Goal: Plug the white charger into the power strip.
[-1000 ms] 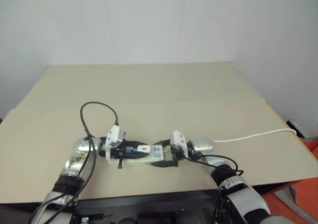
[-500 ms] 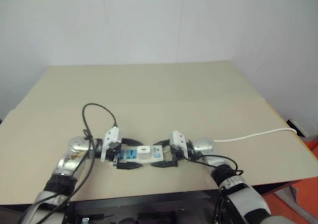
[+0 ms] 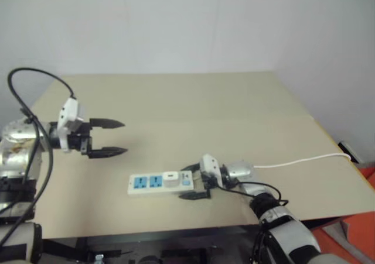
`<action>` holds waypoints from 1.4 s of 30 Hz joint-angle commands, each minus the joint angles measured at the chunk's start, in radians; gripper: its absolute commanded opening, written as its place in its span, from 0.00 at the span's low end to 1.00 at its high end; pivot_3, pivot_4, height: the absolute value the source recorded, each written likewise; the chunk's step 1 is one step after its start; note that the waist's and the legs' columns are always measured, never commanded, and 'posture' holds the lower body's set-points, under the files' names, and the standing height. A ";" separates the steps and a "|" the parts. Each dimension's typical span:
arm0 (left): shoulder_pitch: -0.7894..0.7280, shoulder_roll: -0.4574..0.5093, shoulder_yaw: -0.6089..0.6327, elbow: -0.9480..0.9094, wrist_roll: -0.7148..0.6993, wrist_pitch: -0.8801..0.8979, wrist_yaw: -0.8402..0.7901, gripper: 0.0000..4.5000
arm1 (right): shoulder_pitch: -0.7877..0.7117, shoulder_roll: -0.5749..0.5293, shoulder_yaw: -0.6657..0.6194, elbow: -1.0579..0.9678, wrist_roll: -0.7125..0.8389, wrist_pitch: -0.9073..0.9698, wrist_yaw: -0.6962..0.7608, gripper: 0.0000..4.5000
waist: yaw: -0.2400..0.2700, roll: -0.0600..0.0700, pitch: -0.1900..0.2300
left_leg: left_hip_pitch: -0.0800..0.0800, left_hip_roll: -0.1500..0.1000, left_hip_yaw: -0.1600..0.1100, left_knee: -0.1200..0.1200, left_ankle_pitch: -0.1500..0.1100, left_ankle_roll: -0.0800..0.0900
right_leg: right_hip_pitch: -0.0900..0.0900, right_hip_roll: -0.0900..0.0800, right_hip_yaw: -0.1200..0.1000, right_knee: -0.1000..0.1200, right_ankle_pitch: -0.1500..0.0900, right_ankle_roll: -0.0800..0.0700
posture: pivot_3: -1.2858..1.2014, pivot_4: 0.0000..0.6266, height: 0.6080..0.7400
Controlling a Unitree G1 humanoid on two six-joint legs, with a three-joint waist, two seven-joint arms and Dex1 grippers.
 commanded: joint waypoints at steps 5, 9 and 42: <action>0.051 -0.030 0.017 -0.068 -0.010 -0.012 0.019 1.00 | 0.111 -0.158 -0.049 -0.227 0.019 0.122 -0.018 1.00 | 0.026 0.000 0.002 | -0.007 -0.001 0.000 0.000 0.000 0.000 | -0.004 -0.003 0.000 -0.005 0.002 0.000 | 0.52 0.24 1.00; 0.052 -0.075 0.002 -0.067 -0.006 -0.027 0.025 1.00 | 0.249 -0.318 -0.104 -0.550 0.115 0.287 0.008 1.00 | 0.055 0.001 0.003 | -0.024 -0.004 0.003 0.001 -0.001 0.002 | -0.017 -0.009 -0.005 -0.005 0.004 -0.002 | 0.52 0.24 1.00; 0.131 0.019 0.005 -0.185 -0.004 0.026 -0.024 1.00 | 0.656 -0.776 -0.613 -0.890 0.356 0.464 -0.030 1.00 | 0.044 0.000 0.009 | -0.044 -0.009 0.002 0.017 -0.005 0.008 | -0.030 -0.010 -0.005 -0.004 0.006 0.005 | 0.52 0.24 1.00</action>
